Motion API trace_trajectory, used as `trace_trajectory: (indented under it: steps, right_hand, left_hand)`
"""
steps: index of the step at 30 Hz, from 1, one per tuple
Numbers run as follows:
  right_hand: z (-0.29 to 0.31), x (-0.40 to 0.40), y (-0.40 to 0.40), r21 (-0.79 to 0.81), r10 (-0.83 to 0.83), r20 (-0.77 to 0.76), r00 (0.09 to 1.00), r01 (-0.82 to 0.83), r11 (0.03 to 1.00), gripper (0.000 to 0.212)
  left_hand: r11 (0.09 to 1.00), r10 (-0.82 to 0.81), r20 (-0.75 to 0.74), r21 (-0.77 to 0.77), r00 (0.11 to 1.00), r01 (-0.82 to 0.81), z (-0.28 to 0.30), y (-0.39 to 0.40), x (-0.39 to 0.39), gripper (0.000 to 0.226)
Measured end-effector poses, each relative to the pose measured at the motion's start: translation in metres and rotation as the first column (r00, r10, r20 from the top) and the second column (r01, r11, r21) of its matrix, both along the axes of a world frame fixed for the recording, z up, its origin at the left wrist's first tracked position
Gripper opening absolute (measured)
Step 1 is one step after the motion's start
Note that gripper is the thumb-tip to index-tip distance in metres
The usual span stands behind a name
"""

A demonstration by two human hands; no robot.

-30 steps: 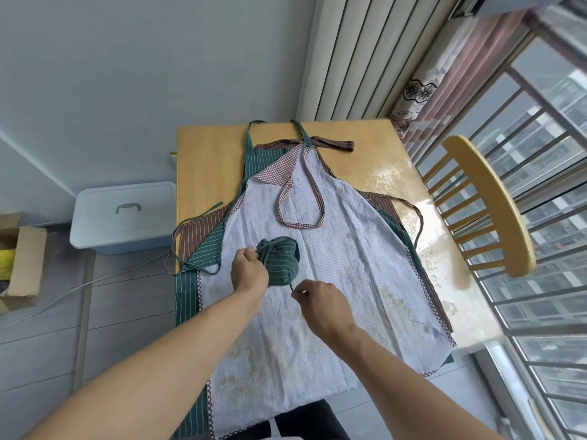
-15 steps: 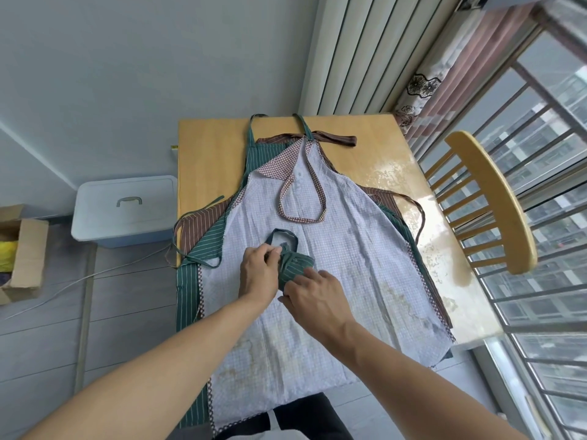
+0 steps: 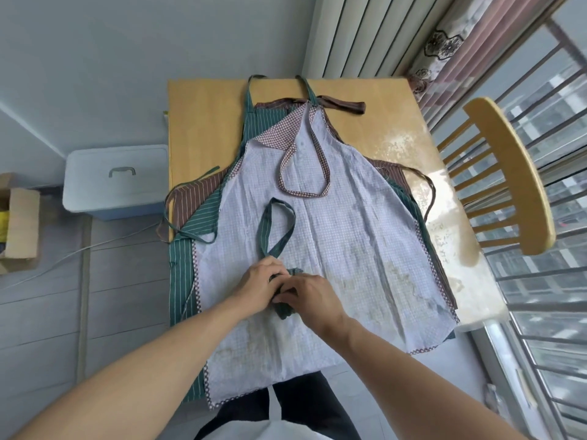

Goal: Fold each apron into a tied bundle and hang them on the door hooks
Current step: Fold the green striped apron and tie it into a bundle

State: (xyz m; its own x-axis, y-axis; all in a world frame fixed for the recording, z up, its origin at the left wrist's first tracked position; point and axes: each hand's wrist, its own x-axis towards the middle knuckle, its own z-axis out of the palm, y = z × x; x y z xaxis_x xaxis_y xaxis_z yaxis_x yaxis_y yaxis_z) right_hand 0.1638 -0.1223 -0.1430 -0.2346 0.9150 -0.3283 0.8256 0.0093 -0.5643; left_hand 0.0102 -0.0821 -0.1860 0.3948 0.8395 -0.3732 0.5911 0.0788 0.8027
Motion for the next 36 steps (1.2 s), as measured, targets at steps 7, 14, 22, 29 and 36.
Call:
trace_trajectory:
  steps: [7, 14, 22, 29, 36]
  right_hand:
    - [-0.007, 0.008, 0.001, -0.319, -0.477, -0.234, 0.847, 0.397, 0.861, 0.021]
    - [-0.008, -0.01, -0.009, -0.059, -0.216, -0.033, 0.976, 0.214, 0.975, 0.018]
    - [-0.007, -0.012, -0.046, -0.017, -0.445, -0.263, 0.856, 0.457, 0.889, 0.011]
    - [0.014, -0.004, -0.031, 0.307, -0.102, -0.319, 0.942, 0.204, 0.93, 0.009]
    - [0.019, 0.041, -0.034, -0.35, -0.833, -0.495, 0.248, 0.821, 0.452, 0.018]
  left_hand:
    - [0.989, 0.133, 0.083, 0.061, 0.988, -0.138, -0.017, -0.01, -0.002, 0.017]
    - [0.978, 0.195, -0.033, 0.078, 0.98, -0.192, -0.014, -0.012, -0.002, 0.019]
    - [0.905, 0.366, -0.082, -0.202, 0.927, -0.375, -0.004, -0.008, 0.006, 0.035]
    - [0.723, 0.621, 0.076, -0.44, 0.78, -0.533, 0.007, 0.011, 0.012, 0.035]
    - [0.932, 0.309, 0.172, -0.253, 0.935, -0.261, 0.033, 0.033, -0.028, 0.038]
